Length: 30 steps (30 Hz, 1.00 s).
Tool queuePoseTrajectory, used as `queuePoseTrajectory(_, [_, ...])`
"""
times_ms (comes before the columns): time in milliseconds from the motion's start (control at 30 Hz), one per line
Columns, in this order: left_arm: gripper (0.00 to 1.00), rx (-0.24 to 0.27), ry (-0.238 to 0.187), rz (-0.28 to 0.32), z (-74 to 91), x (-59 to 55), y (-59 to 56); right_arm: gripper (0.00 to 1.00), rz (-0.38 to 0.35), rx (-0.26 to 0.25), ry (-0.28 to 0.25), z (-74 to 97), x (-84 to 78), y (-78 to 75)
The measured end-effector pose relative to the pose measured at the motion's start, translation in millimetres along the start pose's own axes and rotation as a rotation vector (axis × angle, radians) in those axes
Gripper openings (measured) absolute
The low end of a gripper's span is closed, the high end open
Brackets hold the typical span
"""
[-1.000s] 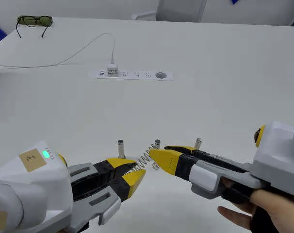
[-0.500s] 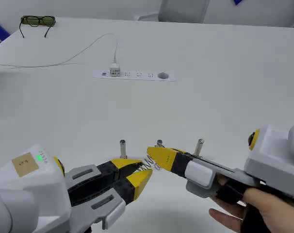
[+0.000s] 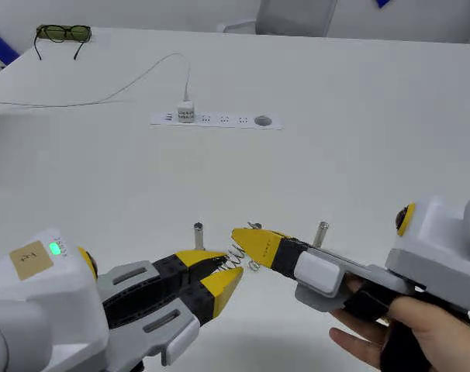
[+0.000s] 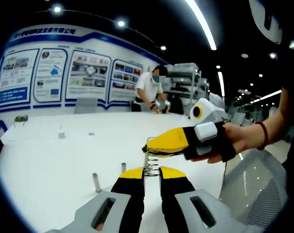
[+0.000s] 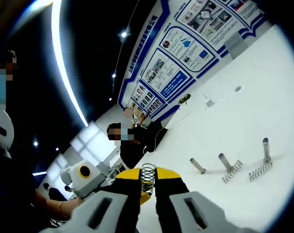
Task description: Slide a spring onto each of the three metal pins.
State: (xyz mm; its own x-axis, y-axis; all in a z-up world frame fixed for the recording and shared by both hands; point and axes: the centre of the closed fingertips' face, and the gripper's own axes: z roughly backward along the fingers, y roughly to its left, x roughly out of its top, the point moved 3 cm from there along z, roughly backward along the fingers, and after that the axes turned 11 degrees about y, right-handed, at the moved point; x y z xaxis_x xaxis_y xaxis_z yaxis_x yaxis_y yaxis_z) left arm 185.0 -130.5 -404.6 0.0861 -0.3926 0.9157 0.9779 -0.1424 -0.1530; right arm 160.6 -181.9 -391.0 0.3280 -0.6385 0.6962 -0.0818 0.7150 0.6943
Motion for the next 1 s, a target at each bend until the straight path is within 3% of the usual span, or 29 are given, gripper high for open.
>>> queuePoseTrajectory(67, [0.12, -0.005, 0.007, 0.015, -0.5, -1.7, 0.7, 0.11, 0.032, -0.013, 0.009, -1.0, -1.0, 0.3])
queuePoseTrajectory(167, [0.15, 0.004, 0.054, -0.008, -0.4, -8.2, 2.3, 0.11, 0.102, -0.042, 0.025, -2.0, -2.0, 0.3])
queuePoseTrajectory(367, [0.26, 0.030, 0.098, -0.034, 0.6, -15.7, 6.2, 0.11, 0.215, -0.077, 0.040, -3.1, -0.9, 2.4])
queuePoseTrajectory(667, [0.38, 0.066, 0.139, -0.041, 2.0, -25.8, 9.6, 0.11, 0.405, -0.144, 0.082, -7.5, -0.3, 2.8])
queuePoseTrajectory(1000, [0.50, 0.094, 0.163, -0.030, 2.5, -32.3, 13.9, 0.11, 0.540, -0.191, 0.123, -16.6, 5.6, -0.3])
